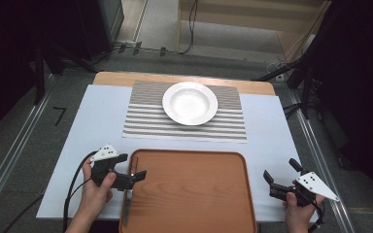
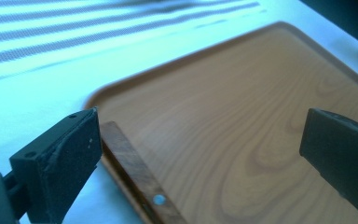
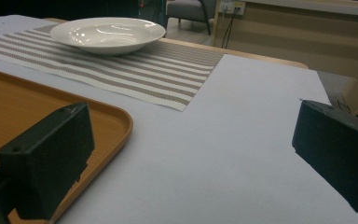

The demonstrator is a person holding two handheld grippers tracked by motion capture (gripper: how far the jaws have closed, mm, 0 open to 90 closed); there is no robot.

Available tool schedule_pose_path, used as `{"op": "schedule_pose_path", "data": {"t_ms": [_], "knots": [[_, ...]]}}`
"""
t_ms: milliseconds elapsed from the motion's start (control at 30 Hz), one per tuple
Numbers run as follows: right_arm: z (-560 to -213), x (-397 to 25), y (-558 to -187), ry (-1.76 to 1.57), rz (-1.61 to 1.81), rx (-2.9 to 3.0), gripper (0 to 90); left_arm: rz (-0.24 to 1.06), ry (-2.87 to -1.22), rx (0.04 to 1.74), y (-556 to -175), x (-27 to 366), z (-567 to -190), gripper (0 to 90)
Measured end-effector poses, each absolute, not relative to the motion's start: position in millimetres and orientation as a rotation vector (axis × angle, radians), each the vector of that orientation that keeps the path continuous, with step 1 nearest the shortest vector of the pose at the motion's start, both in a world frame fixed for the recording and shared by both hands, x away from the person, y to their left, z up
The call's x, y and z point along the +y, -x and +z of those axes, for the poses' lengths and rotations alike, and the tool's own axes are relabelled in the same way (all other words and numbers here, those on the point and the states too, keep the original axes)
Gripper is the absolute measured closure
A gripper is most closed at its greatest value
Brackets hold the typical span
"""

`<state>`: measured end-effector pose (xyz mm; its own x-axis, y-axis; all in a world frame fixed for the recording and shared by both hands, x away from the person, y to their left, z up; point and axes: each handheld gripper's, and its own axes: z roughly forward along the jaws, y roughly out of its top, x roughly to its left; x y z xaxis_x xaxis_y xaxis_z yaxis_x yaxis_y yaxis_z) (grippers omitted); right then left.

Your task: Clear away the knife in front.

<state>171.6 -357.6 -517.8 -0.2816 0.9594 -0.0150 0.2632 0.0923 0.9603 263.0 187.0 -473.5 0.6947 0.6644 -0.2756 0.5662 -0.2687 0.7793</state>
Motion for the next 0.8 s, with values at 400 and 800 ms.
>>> {"op": "schedule_pose_path", "data": {"t_ms": [400, 800], "knots": [[-517.9, -357.1, -171.8, -1.225, 1.222, 1.655, 0.0, 0.242, -1.913, 0.943, -262.8, 216.9, -471.6, 0.0], [-518.0, -357.2, -172.0, -1.226, 1.22, 1.653, 0.0, 0.321, -1.855, 0.969, -260.1, 260.0, -471.6, 0.0]]}}
